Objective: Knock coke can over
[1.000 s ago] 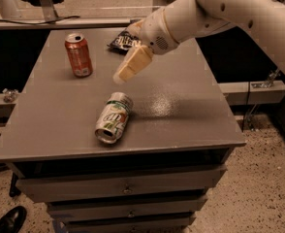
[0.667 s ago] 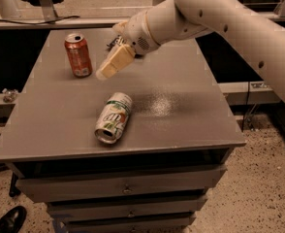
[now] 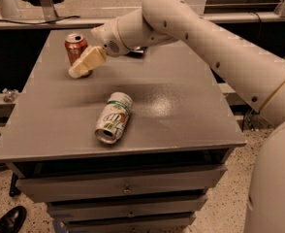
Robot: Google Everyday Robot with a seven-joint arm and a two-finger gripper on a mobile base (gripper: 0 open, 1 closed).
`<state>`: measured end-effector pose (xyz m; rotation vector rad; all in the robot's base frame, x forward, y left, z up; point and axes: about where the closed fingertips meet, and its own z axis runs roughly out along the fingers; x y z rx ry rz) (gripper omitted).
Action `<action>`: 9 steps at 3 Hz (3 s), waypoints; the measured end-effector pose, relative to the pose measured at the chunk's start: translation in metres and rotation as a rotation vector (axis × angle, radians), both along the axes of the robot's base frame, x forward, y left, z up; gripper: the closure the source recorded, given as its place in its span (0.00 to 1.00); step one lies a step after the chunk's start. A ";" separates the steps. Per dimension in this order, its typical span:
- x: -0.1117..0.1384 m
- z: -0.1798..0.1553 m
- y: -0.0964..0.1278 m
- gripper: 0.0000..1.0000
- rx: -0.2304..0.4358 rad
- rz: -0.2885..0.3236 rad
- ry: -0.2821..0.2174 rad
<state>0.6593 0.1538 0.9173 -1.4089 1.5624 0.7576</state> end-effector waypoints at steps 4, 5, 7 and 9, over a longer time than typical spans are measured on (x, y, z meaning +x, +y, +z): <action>0.026 -0.056 0.056 0.18 0.192 -0.047 0.154; 0.031 -0.060 0.051 0.41 0.241 -0.064 0.190; 0.044 -0.036 0.027 0.87 0.270 -0.088 0.172; 0.048 0.013 -0.015 1.00 -0.038 0.025 -0.109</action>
Offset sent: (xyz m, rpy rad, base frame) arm 0.0269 0.0651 -0.0416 0.1109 0.0879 -0.0376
